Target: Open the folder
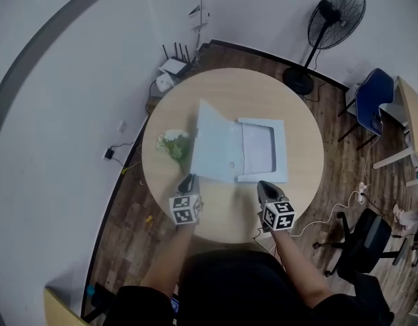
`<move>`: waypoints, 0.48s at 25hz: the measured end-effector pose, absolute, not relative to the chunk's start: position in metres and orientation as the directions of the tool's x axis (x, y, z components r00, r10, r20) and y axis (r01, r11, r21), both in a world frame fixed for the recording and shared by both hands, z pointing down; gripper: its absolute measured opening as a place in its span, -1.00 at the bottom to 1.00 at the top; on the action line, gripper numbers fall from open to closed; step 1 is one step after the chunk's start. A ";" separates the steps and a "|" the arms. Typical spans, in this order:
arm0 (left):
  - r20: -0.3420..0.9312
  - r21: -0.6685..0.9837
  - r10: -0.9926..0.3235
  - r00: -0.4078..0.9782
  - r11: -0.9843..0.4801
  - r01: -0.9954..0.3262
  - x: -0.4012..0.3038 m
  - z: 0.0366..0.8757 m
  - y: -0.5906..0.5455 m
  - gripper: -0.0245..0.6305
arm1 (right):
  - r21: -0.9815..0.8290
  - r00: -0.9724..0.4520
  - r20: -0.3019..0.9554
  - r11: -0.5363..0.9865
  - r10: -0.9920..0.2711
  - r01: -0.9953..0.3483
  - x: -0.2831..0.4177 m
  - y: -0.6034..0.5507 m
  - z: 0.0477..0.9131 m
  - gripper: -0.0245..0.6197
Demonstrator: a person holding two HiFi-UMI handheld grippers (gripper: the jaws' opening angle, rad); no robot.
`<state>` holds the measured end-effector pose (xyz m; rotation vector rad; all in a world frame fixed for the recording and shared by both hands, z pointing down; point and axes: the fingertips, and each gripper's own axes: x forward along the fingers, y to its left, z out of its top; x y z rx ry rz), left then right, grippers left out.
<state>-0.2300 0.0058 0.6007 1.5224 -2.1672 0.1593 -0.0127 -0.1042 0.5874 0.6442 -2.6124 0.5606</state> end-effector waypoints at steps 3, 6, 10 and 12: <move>0.412 0.179 -0.861 -0.299 0.398 -0.900 -0.209 0.584 0.004 -0.70 | -0.272 -0.827 0.424 0.820 -0.368 -0.504 0.016 -0.120 0.572 -0.92; 0.382 0.185 -0.877 -0.292 0.382 -0.905 -0.185 0.572 -0.001 -0.68 | -0.248 -0.834 0.392 0.828 -0.389 -0.503 0.041 -0.133 0.557 -0.91; 0.330 0.212 -0.900 -0.285 0.365 -0.907 -0.151 0.551 -0.008 -0.68 | -0.222 -0.827 0.357 0.820 -0.434 -0.527 0.071 -0.151 0.543 -0.91; 0.298 0.238 -0.907 -0.297 0.372 -0.897 -0.135 0.540 -0.011 -0.72 | -0.229 -0.826 0.346 0.814 -0.445 -0.534 0.082 -0.157 0.540 -0.91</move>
